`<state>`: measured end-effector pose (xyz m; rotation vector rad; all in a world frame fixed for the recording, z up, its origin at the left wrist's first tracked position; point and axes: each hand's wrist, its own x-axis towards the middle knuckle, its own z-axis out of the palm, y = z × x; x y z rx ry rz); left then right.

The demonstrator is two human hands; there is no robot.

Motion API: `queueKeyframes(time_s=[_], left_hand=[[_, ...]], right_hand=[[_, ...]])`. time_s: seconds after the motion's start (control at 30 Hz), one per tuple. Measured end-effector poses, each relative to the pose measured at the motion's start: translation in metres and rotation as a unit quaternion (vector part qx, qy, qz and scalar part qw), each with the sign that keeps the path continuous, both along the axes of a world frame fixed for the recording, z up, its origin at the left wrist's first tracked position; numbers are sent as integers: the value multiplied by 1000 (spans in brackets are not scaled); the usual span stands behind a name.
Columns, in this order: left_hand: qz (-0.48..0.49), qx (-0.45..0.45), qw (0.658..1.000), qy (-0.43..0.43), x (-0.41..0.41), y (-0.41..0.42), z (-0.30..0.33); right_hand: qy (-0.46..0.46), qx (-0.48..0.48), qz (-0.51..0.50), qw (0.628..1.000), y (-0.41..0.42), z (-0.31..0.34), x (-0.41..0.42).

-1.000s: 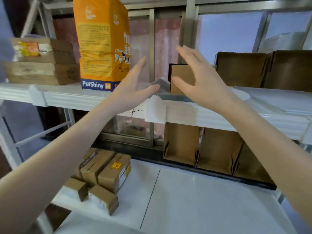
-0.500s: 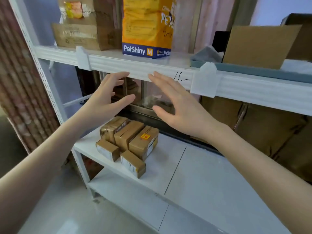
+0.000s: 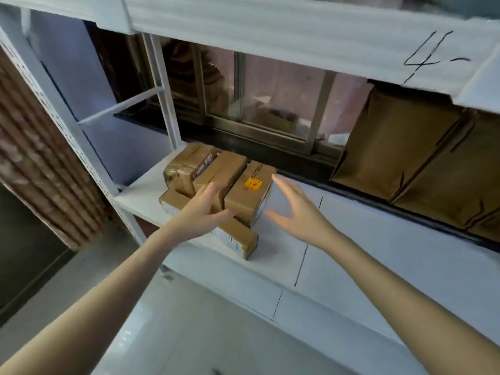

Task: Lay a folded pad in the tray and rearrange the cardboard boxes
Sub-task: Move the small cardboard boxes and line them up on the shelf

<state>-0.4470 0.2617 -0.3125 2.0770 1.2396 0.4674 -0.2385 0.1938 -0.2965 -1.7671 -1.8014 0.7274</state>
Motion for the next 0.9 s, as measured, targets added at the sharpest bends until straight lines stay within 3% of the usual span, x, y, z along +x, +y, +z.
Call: queueKeyframes(time_s=[0.27,0.4,0.7,0.9], left_hand=[[-19,-137,990,20,15,87,-74],[-21,-162,986,42,30,115,-102],[-10,-254,966,40,61,139,-109],[-10,-205,979,13,86,135,-80]], right_hand=[[112,-147,-114,976,67,-86,-15],[163,-190,-166,954,96,-115,-28],[192,-203,-214,936,128,-127,-23],[207,-150,-227,940,114,-96,4]])
